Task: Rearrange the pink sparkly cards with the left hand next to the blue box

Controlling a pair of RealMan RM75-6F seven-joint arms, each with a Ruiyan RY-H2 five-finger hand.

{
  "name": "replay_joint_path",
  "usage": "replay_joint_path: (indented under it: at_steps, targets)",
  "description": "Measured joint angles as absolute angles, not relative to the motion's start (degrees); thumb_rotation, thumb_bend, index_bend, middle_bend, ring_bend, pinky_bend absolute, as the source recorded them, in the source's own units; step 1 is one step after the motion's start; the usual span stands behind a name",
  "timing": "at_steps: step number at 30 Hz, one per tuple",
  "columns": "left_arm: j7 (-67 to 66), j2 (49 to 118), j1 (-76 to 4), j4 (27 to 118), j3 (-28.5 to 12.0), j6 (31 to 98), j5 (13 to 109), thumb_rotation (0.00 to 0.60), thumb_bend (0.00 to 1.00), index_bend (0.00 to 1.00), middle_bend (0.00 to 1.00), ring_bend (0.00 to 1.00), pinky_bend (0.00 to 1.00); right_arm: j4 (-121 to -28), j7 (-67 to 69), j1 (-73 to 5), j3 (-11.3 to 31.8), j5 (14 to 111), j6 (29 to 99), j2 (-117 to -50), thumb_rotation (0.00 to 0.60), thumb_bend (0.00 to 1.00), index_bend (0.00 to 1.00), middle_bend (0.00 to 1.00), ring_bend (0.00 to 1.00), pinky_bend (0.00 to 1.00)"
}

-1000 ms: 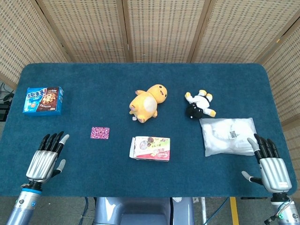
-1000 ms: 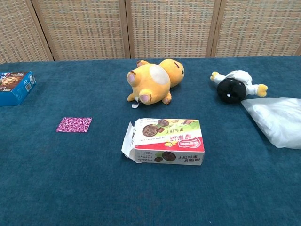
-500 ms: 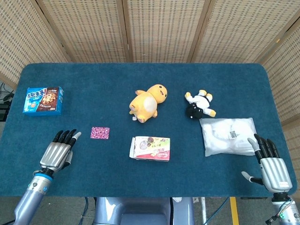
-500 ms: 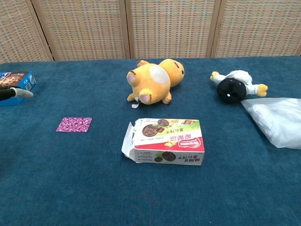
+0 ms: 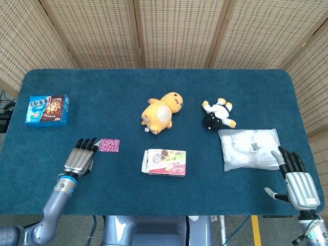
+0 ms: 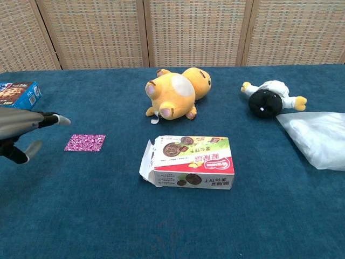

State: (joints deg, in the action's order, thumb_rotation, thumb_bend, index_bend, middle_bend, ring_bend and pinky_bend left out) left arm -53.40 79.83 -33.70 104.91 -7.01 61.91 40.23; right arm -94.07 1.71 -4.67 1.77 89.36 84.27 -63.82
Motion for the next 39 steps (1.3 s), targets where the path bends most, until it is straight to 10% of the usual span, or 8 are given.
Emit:
replay_joint_path:
  at_steps: [39]
  targets:
    - [-60.57,92.98,-44.87,94.82,-3.36,67.44,24.52,0.600,0.73,0.00,0.00,0.00,0.00,-93.58,3.90,-4.86,1.46,89.90,84.22,-63.36,0.600,0.08,0.00,0.00,0.00,0.00]
